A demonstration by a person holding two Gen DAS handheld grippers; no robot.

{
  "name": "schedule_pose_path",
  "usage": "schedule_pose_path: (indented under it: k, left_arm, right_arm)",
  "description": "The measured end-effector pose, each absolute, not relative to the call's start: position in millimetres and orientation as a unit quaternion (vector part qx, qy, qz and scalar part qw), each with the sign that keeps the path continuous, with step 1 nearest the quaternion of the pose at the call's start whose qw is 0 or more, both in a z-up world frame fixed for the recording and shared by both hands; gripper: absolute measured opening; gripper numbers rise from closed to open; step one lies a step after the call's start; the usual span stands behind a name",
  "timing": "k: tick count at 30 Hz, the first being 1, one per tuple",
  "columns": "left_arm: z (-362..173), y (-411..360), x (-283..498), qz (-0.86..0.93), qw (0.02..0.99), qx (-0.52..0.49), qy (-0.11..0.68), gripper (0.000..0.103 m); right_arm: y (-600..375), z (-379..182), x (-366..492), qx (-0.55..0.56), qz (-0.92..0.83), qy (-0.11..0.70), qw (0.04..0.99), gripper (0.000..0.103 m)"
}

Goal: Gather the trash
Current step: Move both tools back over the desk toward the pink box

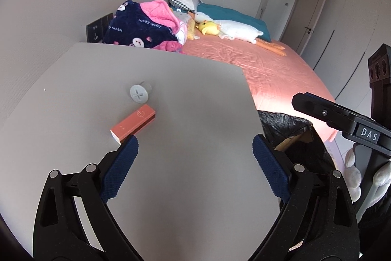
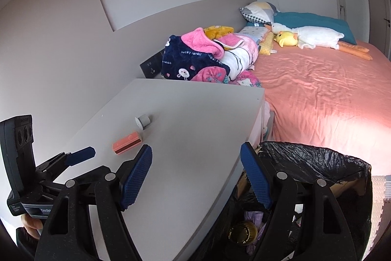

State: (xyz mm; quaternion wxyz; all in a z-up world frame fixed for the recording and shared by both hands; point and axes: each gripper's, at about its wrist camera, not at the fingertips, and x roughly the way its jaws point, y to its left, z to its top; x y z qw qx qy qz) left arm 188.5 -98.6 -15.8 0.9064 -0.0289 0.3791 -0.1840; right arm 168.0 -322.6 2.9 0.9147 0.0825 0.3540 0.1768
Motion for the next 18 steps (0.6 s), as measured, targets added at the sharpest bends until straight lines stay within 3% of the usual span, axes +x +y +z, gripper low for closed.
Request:
schedule_pose_path:
  k: [5,10,18]
  left_arm:
    - [-23.8,-91.4,202.9,-0.166,0.904,-0.009,0.393,0.074]
    - [-30.0,-80.9,216.2,-0.146,0.907,-0.001,0.395,0.073]
    - [-42.8,-74.7,234.9,-0.126,0.902,0.028,0.412,0.059]
  right_arm:
    - [-307.5,0.8,180.3,0.079,0.184,0.361,0.911,0.076]
    - [-298.5,-3.0,190.3,0.075,0.188,0.365,0.909,0.076]
    - [-290.1,-14.9,206.3,0.080,0.189,0.381,0.902,0.076]
